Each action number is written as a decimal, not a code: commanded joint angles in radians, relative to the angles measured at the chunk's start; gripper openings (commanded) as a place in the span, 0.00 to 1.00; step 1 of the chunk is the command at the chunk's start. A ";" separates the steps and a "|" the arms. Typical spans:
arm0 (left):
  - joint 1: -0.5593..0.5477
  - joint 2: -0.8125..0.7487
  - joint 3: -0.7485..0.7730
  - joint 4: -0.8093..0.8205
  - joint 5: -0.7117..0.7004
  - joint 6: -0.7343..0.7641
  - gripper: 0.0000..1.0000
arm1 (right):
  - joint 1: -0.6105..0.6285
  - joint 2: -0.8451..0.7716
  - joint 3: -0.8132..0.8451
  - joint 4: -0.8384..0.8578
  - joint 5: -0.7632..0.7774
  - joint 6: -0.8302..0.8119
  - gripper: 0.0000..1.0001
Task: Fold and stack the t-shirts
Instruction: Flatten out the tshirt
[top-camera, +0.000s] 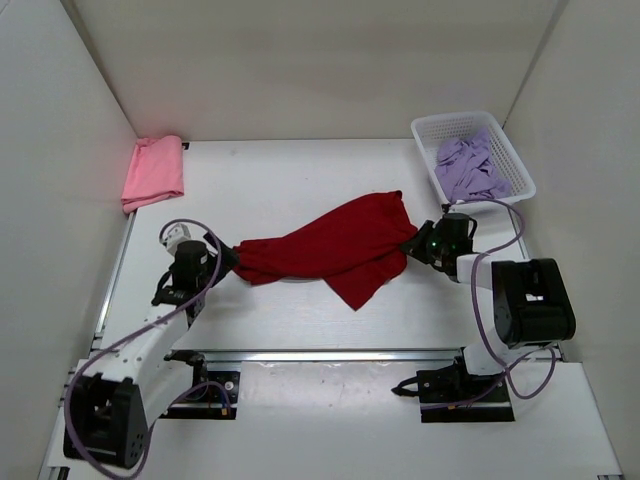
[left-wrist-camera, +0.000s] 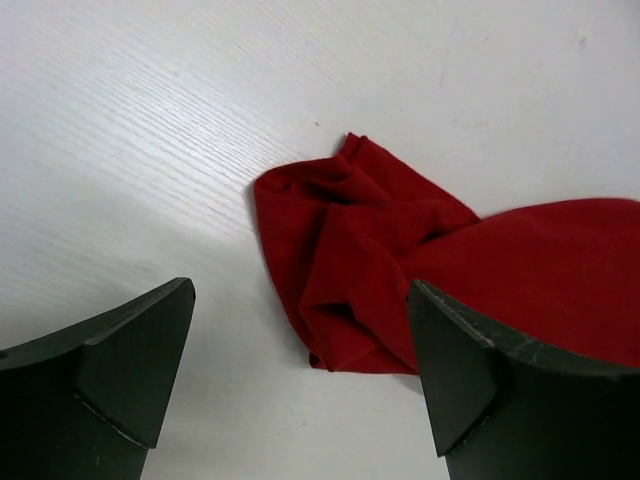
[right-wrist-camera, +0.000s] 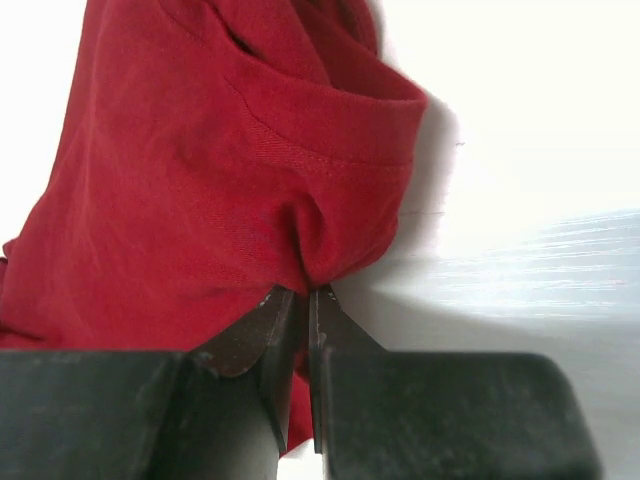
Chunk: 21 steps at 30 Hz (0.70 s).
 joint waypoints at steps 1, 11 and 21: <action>-0.029 0.126 0.106 0.096 -0.003 0.055 0.99 | 0.027 0.010 0.018 0.059 -0.013 -0.002 0.00; -0.012 0.535 0.287 0.113 0.010 0.092 0.86 | 0.052 -0.079 -0.086 0.065 0.000 -0.004 0.00; -0.018 0.752 0.476 0.088 0.083 0.161 0.09 | 0.034 -0.108 -0.172 0.100 -0.037 -0.008 0.00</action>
